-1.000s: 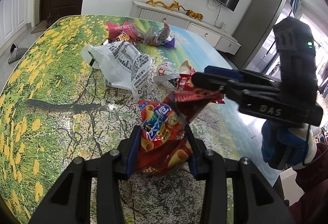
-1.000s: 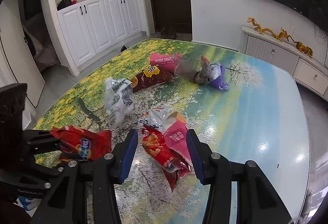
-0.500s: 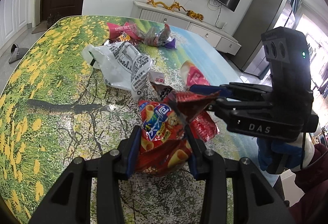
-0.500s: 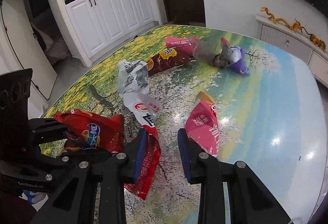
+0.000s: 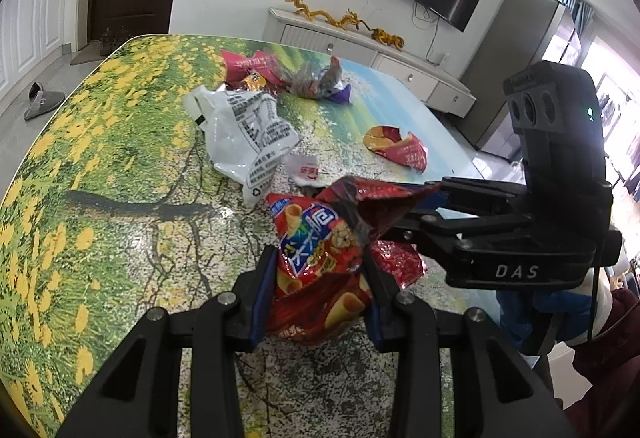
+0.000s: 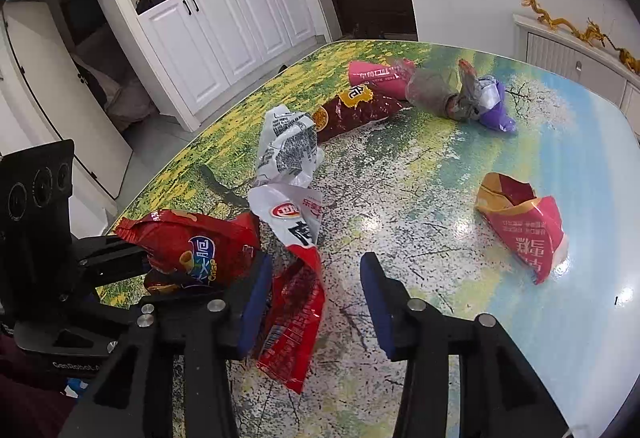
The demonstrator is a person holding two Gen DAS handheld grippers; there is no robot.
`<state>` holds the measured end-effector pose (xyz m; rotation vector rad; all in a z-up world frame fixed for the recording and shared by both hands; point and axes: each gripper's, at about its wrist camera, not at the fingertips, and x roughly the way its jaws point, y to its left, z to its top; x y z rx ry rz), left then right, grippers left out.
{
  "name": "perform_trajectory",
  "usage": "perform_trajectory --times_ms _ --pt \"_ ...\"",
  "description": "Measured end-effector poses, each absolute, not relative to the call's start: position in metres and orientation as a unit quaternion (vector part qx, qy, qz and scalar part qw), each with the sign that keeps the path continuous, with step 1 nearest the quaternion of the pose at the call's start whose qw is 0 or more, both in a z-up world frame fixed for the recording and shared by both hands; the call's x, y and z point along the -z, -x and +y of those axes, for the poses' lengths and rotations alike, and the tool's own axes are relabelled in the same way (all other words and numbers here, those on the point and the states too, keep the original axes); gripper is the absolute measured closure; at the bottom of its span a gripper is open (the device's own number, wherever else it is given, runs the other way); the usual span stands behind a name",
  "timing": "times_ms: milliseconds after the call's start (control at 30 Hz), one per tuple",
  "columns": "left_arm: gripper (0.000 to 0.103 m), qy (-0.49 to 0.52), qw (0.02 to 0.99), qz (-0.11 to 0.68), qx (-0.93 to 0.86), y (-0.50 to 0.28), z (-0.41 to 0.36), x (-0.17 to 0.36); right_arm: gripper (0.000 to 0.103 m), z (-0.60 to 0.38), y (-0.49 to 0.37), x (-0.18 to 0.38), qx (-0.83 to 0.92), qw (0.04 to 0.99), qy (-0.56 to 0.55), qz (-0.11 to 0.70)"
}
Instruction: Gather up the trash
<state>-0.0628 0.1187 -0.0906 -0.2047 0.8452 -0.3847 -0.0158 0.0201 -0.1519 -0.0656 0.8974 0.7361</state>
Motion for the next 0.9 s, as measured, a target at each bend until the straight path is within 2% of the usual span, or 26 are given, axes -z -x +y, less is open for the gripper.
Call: perform_trajectory --times_ms 100,300,533,900 --pt "0.071 0.098 0.89 0.408 0.179 0.065 0.12 0.09 0.059 0.023 0.016 0.152 -0.352 0.833 0.03 0.425" --pt "0.072 0.099 0.89 0.409 0.174 0.072 0.123 0.09 0.06 0.033 0.021 0.159 -0.351 0.83 0.057 0.429" --pt "0.072 0.101 0.892 0.408 0.167 0.077 0.128 0.084 0.079 0.032 0.029 0.16 -0.331 0.842 0.09 0.416" --pt "0.072 0.095 0.894 0.402 0.172 0.082 0.117 0.065 0.083 -0.008 0.044 0.147 -0.315 0.858 0.036 0.404"
